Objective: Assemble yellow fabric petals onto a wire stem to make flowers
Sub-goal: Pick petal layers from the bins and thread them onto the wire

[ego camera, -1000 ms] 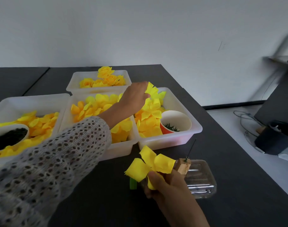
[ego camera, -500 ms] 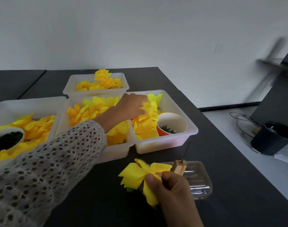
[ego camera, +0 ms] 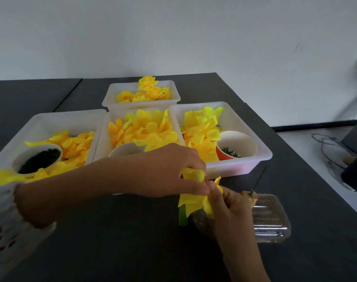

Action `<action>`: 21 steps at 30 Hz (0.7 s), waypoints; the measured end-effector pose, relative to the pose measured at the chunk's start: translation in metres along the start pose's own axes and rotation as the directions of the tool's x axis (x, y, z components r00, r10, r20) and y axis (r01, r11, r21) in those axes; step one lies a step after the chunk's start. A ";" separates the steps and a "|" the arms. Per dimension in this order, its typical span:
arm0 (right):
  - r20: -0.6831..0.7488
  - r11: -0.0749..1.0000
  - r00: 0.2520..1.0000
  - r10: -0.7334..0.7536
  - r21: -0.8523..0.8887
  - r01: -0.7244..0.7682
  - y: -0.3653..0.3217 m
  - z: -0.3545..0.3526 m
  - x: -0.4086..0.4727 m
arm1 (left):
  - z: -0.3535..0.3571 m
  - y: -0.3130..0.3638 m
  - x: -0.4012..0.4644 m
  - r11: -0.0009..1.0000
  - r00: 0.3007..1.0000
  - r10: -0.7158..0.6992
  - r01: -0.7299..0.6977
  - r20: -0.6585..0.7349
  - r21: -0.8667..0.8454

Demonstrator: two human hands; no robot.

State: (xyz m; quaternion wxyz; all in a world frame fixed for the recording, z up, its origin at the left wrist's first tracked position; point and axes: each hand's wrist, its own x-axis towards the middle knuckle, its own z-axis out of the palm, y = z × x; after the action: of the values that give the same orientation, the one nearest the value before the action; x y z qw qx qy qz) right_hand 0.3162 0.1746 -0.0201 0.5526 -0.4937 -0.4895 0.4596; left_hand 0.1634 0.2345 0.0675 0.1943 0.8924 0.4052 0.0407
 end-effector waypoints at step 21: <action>0.201 0.989 0.976 0.084 0.104 -0.106 -0.001 -0.014 0.002 | 0.003 -0.007 0.016 0.909 0.992 -0.105 0.070 -0.065 -0.410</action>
State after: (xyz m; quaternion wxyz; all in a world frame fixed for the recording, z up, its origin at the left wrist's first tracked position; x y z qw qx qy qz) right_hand 0.3299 0.1752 -0.0192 0.5064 -0.4366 -0.4903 0.5590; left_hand 0.1693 0.2494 0.0606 0.3599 0.8108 0.4354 0.1534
